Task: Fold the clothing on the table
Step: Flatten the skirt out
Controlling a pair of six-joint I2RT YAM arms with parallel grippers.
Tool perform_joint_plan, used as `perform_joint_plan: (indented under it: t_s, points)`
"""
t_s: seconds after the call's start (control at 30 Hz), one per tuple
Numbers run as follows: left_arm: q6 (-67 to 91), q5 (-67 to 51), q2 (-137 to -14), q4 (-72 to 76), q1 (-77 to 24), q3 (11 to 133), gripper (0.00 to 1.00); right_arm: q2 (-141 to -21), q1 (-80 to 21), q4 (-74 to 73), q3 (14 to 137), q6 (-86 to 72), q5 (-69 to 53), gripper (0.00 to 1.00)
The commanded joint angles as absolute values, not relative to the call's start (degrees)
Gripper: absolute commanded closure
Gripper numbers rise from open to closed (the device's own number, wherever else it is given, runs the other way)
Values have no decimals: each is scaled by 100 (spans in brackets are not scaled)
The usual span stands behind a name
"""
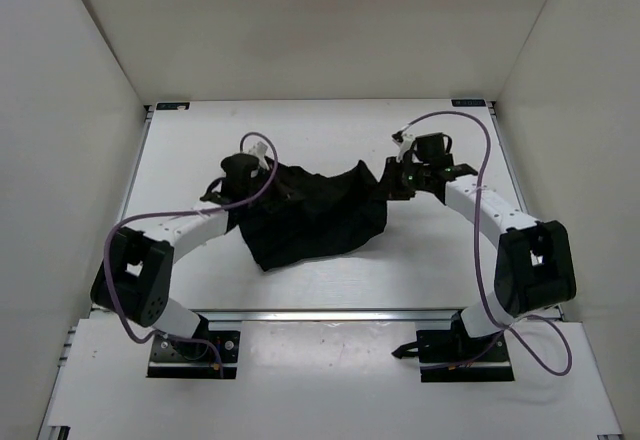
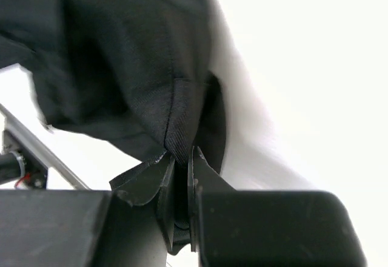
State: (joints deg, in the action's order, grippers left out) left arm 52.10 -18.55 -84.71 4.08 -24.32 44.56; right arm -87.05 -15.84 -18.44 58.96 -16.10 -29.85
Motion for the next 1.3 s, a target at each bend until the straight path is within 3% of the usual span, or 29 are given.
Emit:
perform_joint_plan:
  t_s: [0.0, 0.1, 0.17, 0.3, 0.4, 0.47, 0.67, 0.77, 0.8, 0.87, 0.9, 0.97, 1.03, 1.27]
  points:
    - [4625, -2240, -8770, 168, -2066, 5498, 100, -8770, -1171, -2239, 6746, -1004, -2892, 100]
    - [4194, -2670, -9306, -367, -1732, 7103, 100, -9350, -766, -3151, 8644, -573, -2804, 100]
    - [3851, -2699, -9456, -727, -1591, 8210, 100, -9841, -572, -3670, 10599, -431, -2699, 100]
    - [2763, -1322, -9431, -1896, -1696, 10358, 100, -10002, -177, -3675, 12207, -545, -2479, 100]
    - [2514, -1256, -9124, -1628, -1557, 9944, 95, -9258, -53, -3035, 11376, -502, -2391, 100]
    - [2584, -1415, -8721, -1389, -1407, 9126, 95, -8792, -62, -2656, 9895, -422, -2312, 99]
    - [2741, -1485, -7605, -1002, -1739, 5499, 94, -7376, -456, -2127, 5887, -474, -2294, 99]
    - [3189, -1669, -7120, -1116, -2030, 4259, 96, -6839, -764, -2232, 4467, -685, -2425, 95]
    - [3277, -1722, -6919, -1151, -2152, 4045, 95, -6655, -834, -2241, 4117, -816, -2704, 88]
    - [3488, -1775, -6734, -1483, -2267, 3500, 74, -6426, -896, -2233, 3745, -993, -2943, 60]
    - [3489, -1775, -6619, -1546, -2276, 3463, 53, -6277, -827, -2259, 3666, -1124, -3023, 52]
    - [3446, -1758, -6540, -1844, -2224, 3428, 24, -6056, -757, -2119, 3595, -1291, -2936, 28]
    - [3349, -1618, -6531, -2055, -2171, 3576, 10, -5828, -546, -2092, 3621, -1528, -3154, 19]
    - [3208, -1573, -6610, -2260, -2136, 3780, 8, -5800, -501, -2794, 3850, -1563, -2761, 11]
